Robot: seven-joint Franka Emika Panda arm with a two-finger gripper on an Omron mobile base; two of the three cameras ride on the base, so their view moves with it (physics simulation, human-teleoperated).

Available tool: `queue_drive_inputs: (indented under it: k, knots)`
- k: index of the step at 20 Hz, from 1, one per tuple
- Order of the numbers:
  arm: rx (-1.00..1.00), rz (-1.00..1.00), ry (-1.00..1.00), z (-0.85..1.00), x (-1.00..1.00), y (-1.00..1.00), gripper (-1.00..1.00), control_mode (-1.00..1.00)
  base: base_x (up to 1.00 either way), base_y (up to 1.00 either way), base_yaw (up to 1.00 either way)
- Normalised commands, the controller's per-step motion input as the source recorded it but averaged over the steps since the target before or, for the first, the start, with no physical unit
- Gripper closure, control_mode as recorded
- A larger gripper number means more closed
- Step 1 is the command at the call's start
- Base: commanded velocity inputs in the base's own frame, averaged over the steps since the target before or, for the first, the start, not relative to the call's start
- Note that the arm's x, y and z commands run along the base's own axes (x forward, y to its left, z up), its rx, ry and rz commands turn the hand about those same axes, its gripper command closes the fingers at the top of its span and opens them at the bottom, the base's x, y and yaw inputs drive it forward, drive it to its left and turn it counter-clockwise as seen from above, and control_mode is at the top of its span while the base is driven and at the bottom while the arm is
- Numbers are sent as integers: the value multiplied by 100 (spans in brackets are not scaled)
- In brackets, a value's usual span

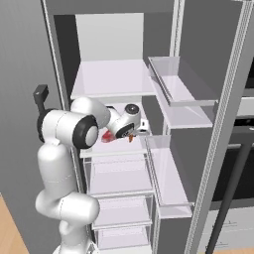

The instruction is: Place one carrot and one steak in each tupperware on the nearby counter, to pack two identical lunches.

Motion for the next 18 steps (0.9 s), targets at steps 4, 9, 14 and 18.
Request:
queue_drive_inputs:
  k: [4, 9, 14, 18]
  knots:
    - [0, 0, 0, 0, -76, 18, 100, -100, 0, 0, 0]
    - [0, -1, 0, 4, -99, 26, 100, -100, 0, 0, 0]
    - [0, -5, 0, 73, -97, 41, 100, -100, 0, 0, 0]
    - [0, -7, 1, 100, -75, 21, 100, -100, 0, 0, 0]
